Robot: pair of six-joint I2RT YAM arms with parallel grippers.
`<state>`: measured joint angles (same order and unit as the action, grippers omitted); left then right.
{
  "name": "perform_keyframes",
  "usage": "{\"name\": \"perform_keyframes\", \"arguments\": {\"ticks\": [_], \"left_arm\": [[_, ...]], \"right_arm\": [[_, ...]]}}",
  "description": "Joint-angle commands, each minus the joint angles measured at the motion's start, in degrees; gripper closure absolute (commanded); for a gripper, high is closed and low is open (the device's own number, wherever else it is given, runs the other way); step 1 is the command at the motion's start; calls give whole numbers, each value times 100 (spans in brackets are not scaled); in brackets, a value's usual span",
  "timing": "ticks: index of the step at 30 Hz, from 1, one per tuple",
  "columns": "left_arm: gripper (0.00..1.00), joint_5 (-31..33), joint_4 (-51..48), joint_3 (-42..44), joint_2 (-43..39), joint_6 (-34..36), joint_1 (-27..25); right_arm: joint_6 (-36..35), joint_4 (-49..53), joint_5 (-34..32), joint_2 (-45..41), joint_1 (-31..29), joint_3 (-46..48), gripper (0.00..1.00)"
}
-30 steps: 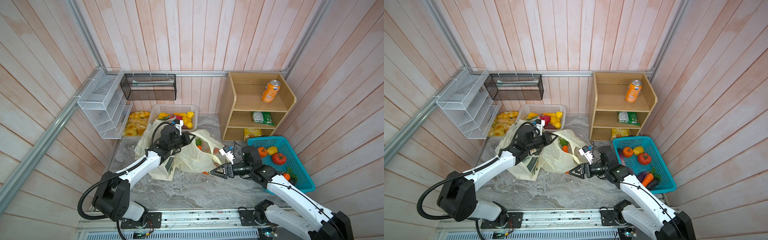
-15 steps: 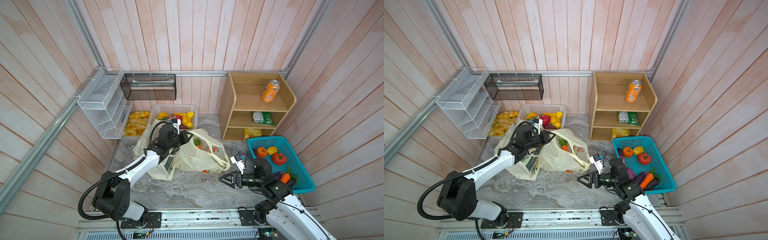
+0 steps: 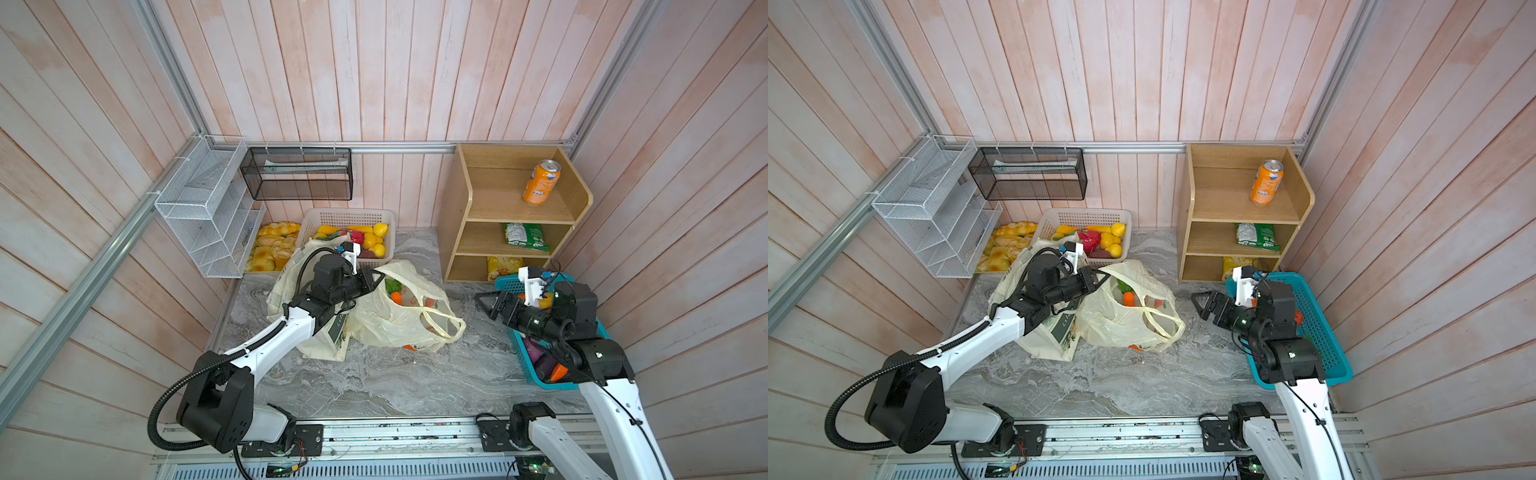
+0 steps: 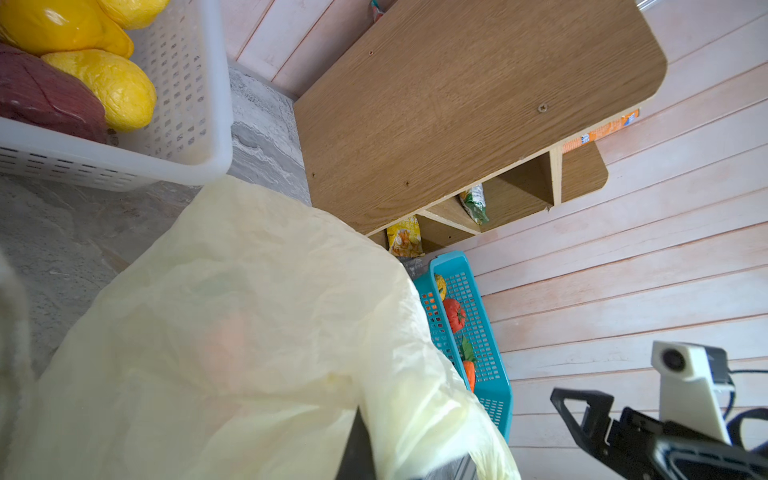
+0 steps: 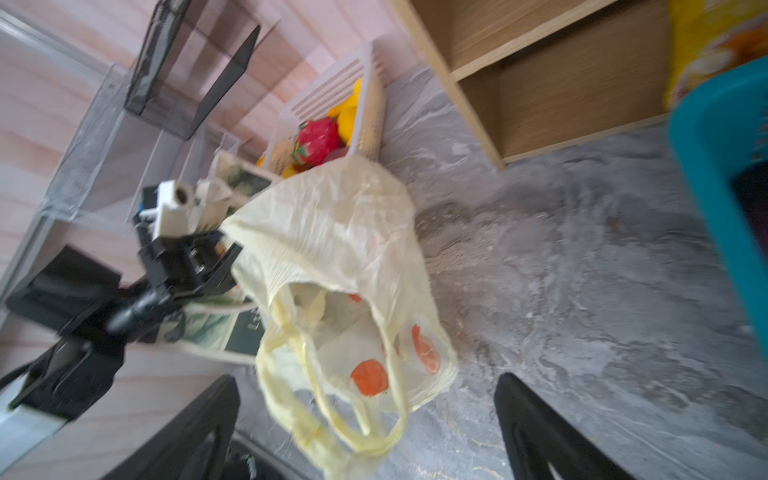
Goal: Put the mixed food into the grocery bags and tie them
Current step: 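Move the right gripper back over the teal vegetable basket, then lower the right gripper into the teal basket and grasp the second orange carrot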
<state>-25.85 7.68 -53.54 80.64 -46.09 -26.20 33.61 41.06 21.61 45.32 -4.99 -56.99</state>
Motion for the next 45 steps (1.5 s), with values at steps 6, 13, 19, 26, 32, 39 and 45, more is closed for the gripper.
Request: {"name": "perform_keyframes", "arguments": {"ticks": [6,13,19,26,32,39,45], "left_arm": [[100,-368,-51,-14,-57,73,31],[100,-430,-45,8,-88,21,5],[100,-473,-53,13,-84,29,-17],[100,-549,-22,32,-84,30,-17],[100,-597,44,54,-75,3,-23],[100,-641,33,50,-75,30,-17],[100,-667,36,-7,-33,21,-17]], "right_arm": [[375,661,-2427,872,1208,-319,2],[280,515,-2672,905,2656,343,3],[230,322,-2765,988,3047,919,5],[295,247,-3133,977,3404,1367,7],[433,150,-2994,1211,3625,1386,9],[656,-195,-2523,1515,4062,1762,13],[682,-444,-2321,1823,4303,1928,14]]}}
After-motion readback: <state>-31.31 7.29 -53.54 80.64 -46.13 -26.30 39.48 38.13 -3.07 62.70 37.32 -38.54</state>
